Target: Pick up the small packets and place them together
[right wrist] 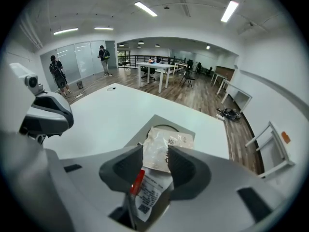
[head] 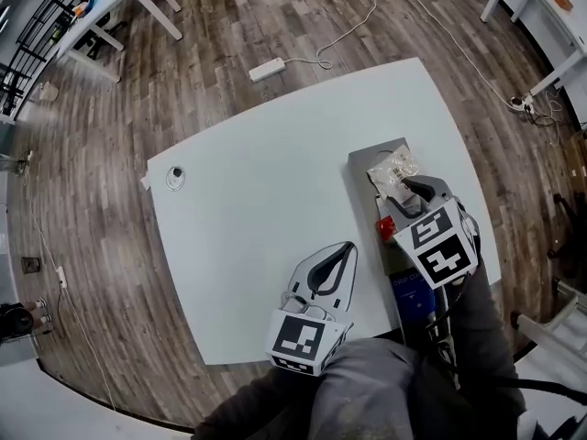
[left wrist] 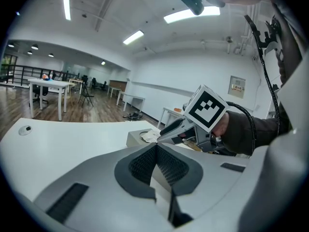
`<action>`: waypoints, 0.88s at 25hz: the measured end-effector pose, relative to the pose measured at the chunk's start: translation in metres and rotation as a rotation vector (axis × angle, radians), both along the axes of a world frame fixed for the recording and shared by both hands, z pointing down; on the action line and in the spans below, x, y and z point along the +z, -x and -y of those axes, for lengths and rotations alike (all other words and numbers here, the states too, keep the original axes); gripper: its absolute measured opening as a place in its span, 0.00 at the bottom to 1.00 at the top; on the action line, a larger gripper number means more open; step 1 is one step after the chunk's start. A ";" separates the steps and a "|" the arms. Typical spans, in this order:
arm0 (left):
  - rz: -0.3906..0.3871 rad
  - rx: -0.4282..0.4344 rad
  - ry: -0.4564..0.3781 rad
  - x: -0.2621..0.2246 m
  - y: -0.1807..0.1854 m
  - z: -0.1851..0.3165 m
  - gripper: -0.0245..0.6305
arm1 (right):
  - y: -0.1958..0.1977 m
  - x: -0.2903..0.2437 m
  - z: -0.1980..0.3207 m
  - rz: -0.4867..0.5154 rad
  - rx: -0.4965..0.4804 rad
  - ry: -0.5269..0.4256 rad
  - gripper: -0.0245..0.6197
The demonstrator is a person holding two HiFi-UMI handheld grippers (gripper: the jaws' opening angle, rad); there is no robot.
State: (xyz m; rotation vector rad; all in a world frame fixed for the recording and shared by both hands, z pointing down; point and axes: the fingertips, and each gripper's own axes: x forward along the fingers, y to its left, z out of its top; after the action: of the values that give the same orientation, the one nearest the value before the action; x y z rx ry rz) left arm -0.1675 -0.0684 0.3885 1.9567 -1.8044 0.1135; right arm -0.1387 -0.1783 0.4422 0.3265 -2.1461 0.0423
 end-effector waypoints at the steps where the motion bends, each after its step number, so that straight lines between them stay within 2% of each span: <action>1: 0.001 -0.001 -0.003 -0.001 0.000 0.000 0.04 | 0.000 -0.002 0.000 0.005 0.002 -0.001 0.27; 11: 0.031 0.057 -0.065 -0.022 -0.018 -0.005 0.04 | -0.020 -0.037 -0.007 0.075 0.055 -0.078 0.28; 18: 0.062 0.161 -0.118 -0.035 -0.058 -0.014 0.04 | -0.076 -0.044 -0.025 0.089 0.147 -0.125 0.28; 22: 0.042 0.234 -0.096 -0.034 -0.086 -0.024 0.04 | -0.113 -0.032 -0.052 0.069 0.188 -0.093 0.28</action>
State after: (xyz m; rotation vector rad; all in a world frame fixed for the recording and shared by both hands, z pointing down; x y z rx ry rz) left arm -0.0820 -0.0446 0.3547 2.2447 -1.6275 0.1469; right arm -0.0256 -0.1265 0.4099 0.5875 -2.1832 0.0622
